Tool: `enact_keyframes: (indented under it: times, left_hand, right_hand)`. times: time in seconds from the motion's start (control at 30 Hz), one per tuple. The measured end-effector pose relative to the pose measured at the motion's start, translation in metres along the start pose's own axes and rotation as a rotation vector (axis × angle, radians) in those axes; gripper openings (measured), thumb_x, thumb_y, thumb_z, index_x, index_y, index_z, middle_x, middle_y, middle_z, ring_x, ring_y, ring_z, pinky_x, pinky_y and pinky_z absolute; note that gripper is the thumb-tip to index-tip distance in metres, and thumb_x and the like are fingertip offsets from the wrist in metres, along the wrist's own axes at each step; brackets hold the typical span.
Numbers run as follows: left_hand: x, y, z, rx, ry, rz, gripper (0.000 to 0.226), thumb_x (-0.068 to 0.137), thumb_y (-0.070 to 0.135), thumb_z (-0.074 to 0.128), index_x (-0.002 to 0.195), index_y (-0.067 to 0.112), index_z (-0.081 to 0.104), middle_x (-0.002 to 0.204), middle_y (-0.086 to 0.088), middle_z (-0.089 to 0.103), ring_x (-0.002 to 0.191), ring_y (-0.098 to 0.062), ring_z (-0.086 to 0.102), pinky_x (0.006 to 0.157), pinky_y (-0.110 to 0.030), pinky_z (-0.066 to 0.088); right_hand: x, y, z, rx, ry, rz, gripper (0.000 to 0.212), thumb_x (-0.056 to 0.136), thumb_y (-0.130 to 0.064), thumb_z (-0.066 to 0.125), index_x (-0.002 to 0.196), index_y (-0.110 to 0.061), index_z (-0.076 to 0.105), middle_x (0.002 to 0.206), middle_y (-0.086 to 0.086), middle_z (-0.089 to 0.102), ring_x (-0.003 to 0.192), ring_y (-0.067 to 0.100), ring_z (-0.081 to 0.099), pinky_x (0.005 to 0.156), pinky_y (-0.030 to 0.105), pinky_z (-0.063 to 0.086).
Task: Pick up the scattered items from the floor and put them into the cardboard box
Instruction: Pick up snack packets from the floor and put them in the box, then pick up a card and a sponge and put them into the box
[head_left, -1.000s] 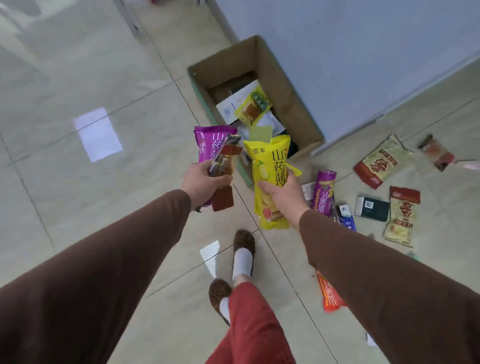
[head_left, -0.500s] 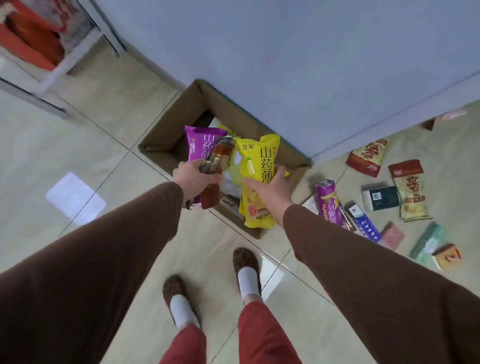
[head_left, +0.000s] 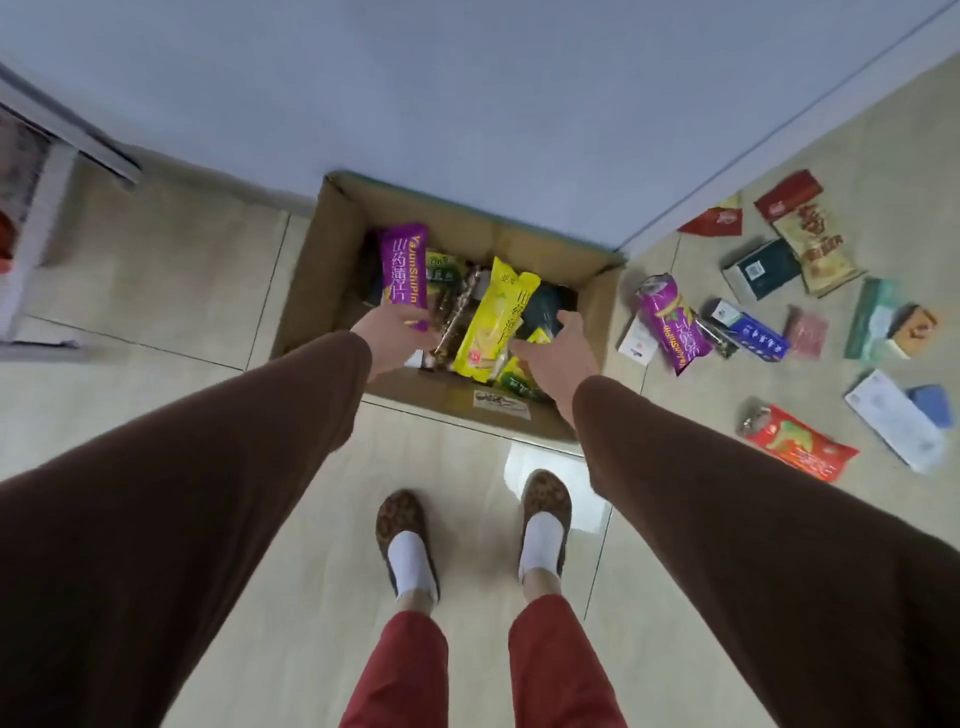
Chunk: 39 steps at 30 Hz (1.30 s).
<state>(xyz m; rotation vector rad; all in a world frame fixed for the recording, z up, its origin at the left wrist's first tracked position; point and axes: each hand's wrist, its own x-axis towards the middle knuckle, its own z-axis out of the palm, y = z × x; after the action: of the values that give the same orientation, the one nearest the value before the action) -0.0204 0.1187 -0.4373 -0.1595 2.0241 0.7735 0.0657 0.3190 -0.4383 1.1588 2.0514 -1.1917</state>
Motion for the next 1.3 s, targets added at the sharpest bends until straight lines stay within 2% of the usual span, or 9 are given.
enact_keyframes:
  times: [0.13,0.23,0.33,0.4,0.53,0.7,0.97,1.13,1.3]
  left_hand:
    - [-0.014,0.000,0.011,0.127,0.001,0.054,0.045,0.094,0.025,0.066,0.137,0.013,0.059,0.140,-0.010,0.058,0.128,-0.030,0.055,0.103,-0.034,0.043]
    - [-0.029,0.011,0.023,0.219,0.023,0.142,0.040,0.093,0.028,0.067,0.132,0.017,0.062,0.137,-0.009,0.057,0.123,-0.029,0.054,0.097,-0.034,0.046]
    - [-0.043,0.033,0.037,0.355,0.013,0.243,0.043,0.093,0.036,0.066,0.133,0.021,0.061,0.136,-0.005,0.059,0.119,-0.026,0.055,0.093,-0.033,0.048]
    - [-0.055,0.054,0.049,0.424,0.013,0.309,0.042,0.093,0.038,0.066,0.133,0.023,0.060,0.136,-0.003,0.061,0.118,-0.025,0.058,0.097,-0.037,0.049]
    - [-0.082,0.098,0.089,0.566,0.000,0.461,0.043,0.093,0.033,0.067,0.134,0.022,0.059,0.137,-0.003,0.060,0.122,-0.024,0.057,0.099,-0.035,0.045]
    - [-0.107,0.149,0.166,0.706,-0.041,0.563,0.042,0.088,0.033,0.071,0.127,0.021,0.061,0.127,-0.003,0.062,0.117,-0.026,0.059,0.095,-0.040,0.050]
    - [-0.139,0.218,0.335,0.892,-0.117,0.602,0.047,0.091,0.033,0.067,0.135,0.019,0.055,0.137,-0.002,0.058,0.122,-0.024,0.056,0.102,-0.039,0.046]
    - [-0.151,0.272,0.446,0.922,-0.169,0.657,0.048,0.092,0.034,0.065,0.136,0.022,0.055,0.136,0.000,0.058,0.125,-0.022,0.053,0.103,-0.039,0.045]
    - [-0.146,0.326,0.510,0.929,-0.190,0.706,0.049,0.092,0.034,0.065,0.138,0.021,0.054,0.132,-0.003,0.058,0.122,-0.024,0.055,0.100,-0.042,0.047]
  right_hand:
    - [-0.021,0.015,-0.007,0.029,0.042,-0.020,0.066,0.089,-0.029,0.069,0.146,-0.018,0.039,0.141,0.011,0.053,0.121,0.029,0.056,0.098,0.038,0.048]
    - [-0.042,0.022,-0.025,0.014,0.099,-0.048,0.057,0.091,-0.028,0.067,0.142,-0.017,0.044,0.135,0.007,0.057,0.119,0.027,0.056,0.090,0.033,0.045]
    - [-0.061,0.037,-0.053,-0.062,0.168,-0.077,0.052,0.091,-0.030,0.063,0.139,-0.017,0.047,0.134,0.008,0.058,0.122,0.029,0.054,0.098,0.041,0.047]
    - [-0.075,0.053,-0.075,-0.072,0.197,-0.090,0.051,0.091,-0.027,0.062,0.139,-0.017,0.047,0.134,0.009,0.056,0.123,0.029,0.052,0.101,0.045,0.047]
    - [-0.096,0.096,-0.125,-0.126,0.280,-0.125,0.052,0.091,-0.025,0.062,0.141,-0.019,0.048,0.135,0.005,0.055,0.124,0.026,0.050,0.102,0.045,0.046]
    - [-0.108,0.169,-0.187,-0.157,0.343,-0.105,0.054,0.092,-0.024,0.062,0.143,-0.016,0.048,0.136,0.008,0.054,0.126,0.028,0.047,0.103,0.044,0.045]
    - [-0.114,0.310,-0.287,-0.092,0.319,-0.064,0.054,0.093,-0.023,0.062,0.144,-0.014,0.048,0.139,0.008,0.052,0.128,0.028,0.046,0.106,0.039,0.041]
    - [-0.112,0.391,-0.367,-0.123,0.321,-0.040,0.053,0.093,-0.023,0.061,0.143,-0.015,0.048,0.134,0.007,0.055,0.123,0.028,0.049,0.104,0.038,0.042]
    - [-0.091,0.434,-0.430,-0.111,0.339,0.012,0.051,0.092,-0.022,0.062,0.141,-0.016,0.050,0.132,0.007,0.057,0.122,0.028,0.049,0.103,0.037,0.042]
